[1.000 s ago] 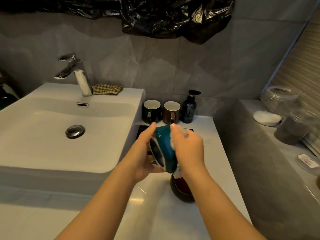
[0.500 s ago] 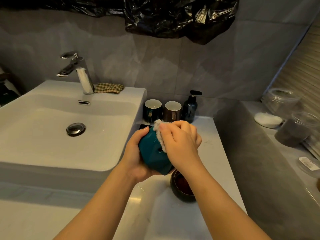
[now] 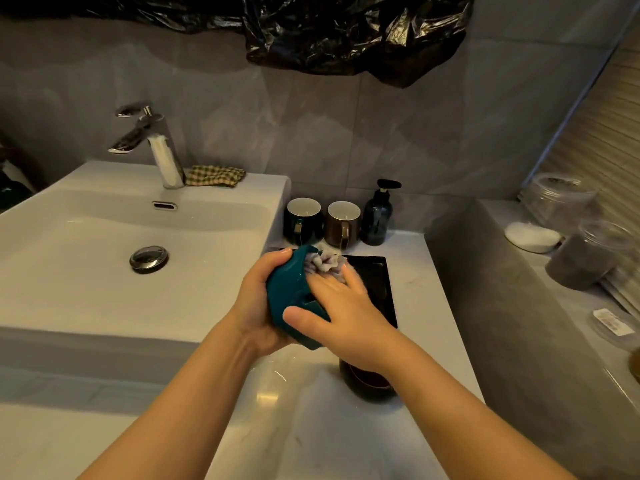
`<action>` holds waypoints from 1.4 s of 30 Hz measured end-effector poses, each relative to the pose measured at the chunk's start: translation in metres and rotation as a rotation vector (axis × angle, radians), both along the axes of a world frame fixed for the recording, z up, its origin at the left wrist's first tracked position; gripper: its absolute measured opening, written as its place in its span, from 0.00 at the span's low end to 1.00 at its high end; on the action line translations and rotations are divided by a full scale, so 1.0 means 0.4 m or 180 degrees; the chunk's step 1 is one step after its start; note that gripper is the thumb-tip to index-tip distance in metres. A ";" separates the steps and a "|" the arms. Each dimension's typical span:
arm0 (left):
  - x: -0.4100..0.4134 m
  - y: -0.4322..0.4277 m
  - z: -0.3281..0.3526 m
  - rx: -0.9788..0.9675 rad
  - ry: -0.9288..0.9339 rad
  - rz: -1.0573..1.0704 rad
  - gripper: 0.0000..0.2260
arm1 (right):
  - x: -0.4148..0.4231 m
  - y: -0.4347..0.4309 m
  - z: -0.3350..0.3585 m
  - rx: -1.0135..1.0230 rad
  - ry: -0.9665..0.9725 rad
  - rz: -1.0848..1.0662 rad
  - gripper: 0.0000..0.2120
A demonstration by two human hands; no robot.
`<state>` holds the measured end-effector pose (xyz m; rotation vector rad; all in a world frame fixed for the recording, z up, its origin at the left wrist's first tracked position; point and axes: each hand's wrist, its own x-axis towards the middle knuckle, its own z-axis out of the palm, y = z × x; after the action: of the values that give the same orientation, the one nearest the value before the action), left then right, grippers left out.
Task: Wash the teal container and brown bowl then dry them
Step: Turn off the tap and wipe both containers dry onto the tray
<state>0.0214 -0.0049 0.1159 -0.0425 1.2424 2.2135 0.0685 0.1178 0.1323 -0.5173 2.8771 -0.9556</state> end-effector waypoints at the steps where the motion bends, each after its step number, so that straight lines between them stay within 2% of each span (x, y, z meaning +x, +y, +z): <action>1: 0.001 0.002 0.003 -0.0026 0.0027 0.0030 0.17 | 0.001 -0.001 -0.006 -0.0620 -0.0339 -0.0014 0.33; 3: 0.001 0.000 0.006 0.0005 0.0055 0.0117 0.17 | 0.012 0.002 -0.014 -0.1500 -0.0751 0.0021 0.29; 5: -0.003 -0.007 0.009 0.0059 0.0030 0.0163 0.19 | 0.019 0.010 -0.016 -0.1588 -0.0669 0.0031 0.22; 7: -0.003 -0.007 0.008 0.0036 0.0126 0.0150 0.18 | 0.018 0.024 -0.009 -0.0989 -0.0319 0.0000 0.24; 9: 0.005 -0.002 0.006 0.0147 0.0123 0.0124 0.16 | 0.004 0.039 -0.003 0.0297 0.0271 0.0044 0.29; 11: 0.006 0.002 0.004 0.0247 0.0107 0.0040 0.18 | -0.006 0.047 0.000 0.1057 0.0675 0.0043 0.31; 13: 0.003 0.003 0.005 0.0351 0.0100 -0.0017 0.19 | -0.009 0.050 0.006 0.1097 0.0857 0.0071 0.29; 16: 0.002 0.007 0.000 0.0576 -0.0040 0.0031 0.16 | -0.012 0.045 0.014 0.1028 0.1042 0.0410 0.21; 19: -0.003 0.006 -0.009 0.0492 -0.0147 -0.0150 0.17 | -0.008 0.028 0.024 0.0994 0.1018 0.0637 0.17; 23: -0.014 -0.008 0.007 -0.0557 0.0184 -0.0365 0.15 | -0.012 0.026 0.012 0.1402 0.0989 0.0616 0.18; 25: -0.021 0.000 0.003 -0.0963 0.0414 -0.0190 0.11 | -0.015 0.026 -0.002 0.1504 0.0947 0.0555 0.17; 28: -0.024 0.011 -0.019 -0.1067 0.0187 0.0267 0.11 | -0.023 0.022 -0.011 0.1366 0.0846 0.0432 0.17; 30: -0.023 0.014 -0.034 -0.1109 0.0064 0.0385 0.11 | -0.025 0.031 0.003 0.1004 0.0748 0.0162 0.20; 33: -0.025 0.012 -0.049 -0.1545 0.0271 0.0778 0.10 | -0.037 0.067 0.016 0.1028 0.0941 -0.0501 0.25; 34: -0.024 0.011 -0.049 -0.1605 0.0328 0.0878 0.09 | -0.045 0.083 0.012 0.0851 0.0902 -0.0864 0.23; 36: -0.026 0.011 -0.043 -0.1604 0.0388 0.0991 0.10 | -0.057 0.095 0.002 -0.0006 0.0702 -0.1279 0.14; 38: -0.027 0.011 -0.037 -0.1558 0.0439 0.1047 0.11 | -0.060 0.081 -0.021 -0.0206 0.0395 -0.0972 0.12; 40: -0.029 0.018 -0.032 -0.1572 0.0579 0.1002 0.13 | -0.058 0.055 -0.050 -0.0173 0.0156 -0.0762 0.17; 42: -0.022 0.030 -0.031 -0.1639 0.0691 0.1013 0.15 | -0.061 0.035 -0.062 -0.0313 0.0350 -0.1180 0.18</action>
<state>0.0125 0.0073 0.1035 -0.2207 2.0224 2.1308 0.0442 0.1318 0.1074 -0.0369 3.1025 -1.1526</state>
